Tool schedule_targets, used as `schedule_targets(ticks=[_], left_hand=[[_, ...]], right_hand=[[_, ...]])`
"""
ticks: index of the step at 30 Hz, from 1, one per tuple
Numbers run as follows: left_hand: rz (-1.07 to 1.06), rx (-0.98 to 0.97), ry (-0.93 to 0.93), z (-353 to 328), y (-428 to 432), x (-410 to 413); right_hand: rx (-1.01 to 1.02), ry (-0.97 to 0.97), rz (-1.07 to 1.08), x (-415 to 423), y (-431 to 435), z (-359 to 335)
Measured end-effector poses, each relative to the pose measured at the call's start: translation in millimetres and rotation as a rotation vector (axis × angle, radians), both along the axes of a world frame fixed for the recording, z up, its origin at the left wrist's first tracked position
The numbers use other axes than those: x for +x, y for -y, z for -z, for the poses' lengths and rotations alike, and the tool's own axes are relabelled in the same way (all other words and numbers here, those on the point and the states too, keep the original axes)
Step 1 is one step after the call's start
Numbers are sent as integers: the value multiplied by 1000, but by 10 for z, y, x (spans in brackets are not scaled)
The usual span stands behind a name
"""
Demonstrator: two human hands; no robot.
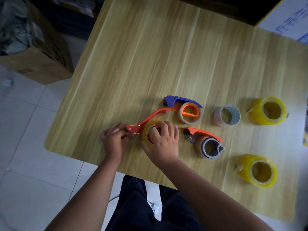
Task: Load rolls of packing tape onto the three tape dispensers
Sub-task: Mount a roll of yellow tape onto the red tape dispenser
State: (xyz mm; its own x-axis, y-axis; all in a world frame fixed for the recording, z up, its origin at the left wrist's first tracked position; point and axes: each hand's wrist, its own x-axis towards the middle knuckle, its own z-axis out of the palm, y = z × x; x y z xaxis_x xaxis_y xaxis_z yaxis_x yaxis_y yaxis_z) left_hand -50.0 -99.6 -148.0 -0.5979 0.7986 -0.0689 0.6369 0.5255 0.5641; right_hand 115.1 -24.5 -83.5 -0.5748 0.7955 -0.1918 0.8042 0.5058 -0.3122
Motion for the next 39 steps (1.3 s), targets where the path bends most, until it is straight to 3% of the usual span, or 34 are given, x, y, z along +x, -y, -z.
schedule_targets(ticks=[5, 14, 23, 30, 39], left_hand=[[40, -25, -6, 49, 9, -36], [24, -22, 17, 58, 17, -5], [159, -28, -56, 46, 124, -16], [128, 174, -51, -27, 110, -31], [140, 175, -28, -75, 98, -149]], right_hand=[[29, -136, 72, -223, -20, 243], [43, -81, 118, -352, 21, 400], [15, -24, 183, -464, -24, 343], [39, -76, 140, -387, -32, 381], [65, -101, -9, -52, -104, 242]])
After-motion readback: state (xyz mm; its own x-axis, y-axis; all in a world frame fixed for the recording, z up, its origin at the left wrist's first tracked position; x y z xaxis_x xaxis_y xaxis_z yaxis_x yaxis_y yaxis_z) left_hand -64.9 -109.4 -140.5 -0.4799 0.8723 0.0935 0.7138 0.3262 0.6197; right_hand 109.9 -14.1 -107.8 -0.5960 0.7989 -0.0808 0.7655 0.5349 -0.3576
